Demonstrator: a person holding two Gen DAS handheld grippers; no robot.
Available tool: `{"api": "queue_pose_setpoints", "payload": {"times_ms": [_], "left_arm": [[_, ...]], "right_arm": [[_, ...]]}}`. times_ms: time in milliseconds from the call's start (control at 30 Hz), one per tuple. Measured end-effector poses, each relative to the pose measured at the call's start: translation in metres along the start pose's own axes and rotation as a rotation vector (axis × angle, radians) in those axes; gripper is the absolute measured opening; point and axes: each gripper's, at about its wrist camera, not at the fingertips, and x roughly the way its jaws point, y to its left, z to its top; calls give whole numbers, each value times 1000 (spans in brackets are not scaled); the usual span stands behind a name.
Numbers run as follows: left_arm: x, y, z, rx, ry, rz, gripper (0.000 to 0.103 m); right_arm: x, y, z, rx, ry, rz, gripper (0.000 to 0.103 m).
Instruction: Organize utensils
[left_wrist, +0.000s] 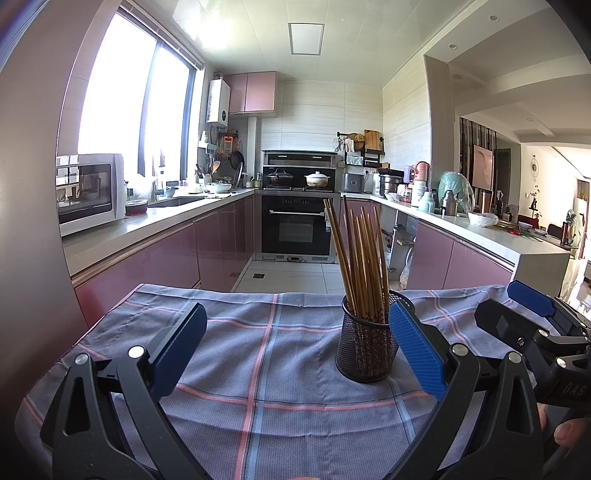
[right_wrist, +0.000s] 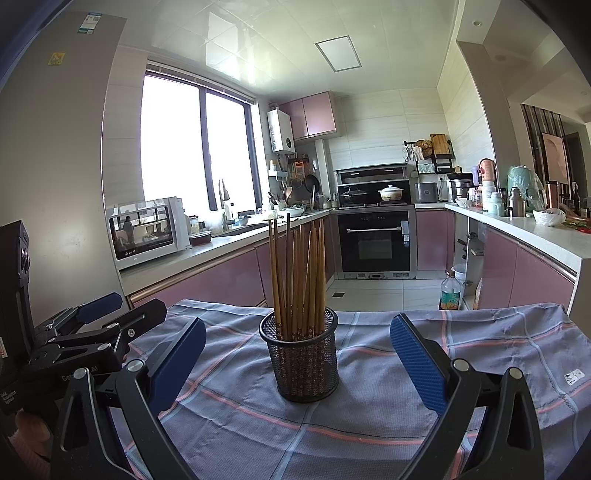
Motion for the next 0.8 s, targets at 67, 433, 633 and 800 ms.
{"api": "queue_pose_setpoints", "payload": {"times_ms": [67, 433, 633, 800], "left_arm": [[0, 0, 0, 0, 1, -2, 97], [2, -1, -4, -2, 6, -1, 97], [2, 0, -6, 2, -1, -1, 97], [7, 4, -9, -9, 32, -6, 97]], "right_arm": [[0, 0, 0, -1, 0, 1, 97], [0, 0, 1, 4, -1, -3, 97], [0, 0, 1, 3, 1, -4, 97], [1, -4, 0, -12, 14, -30, 97]]}}
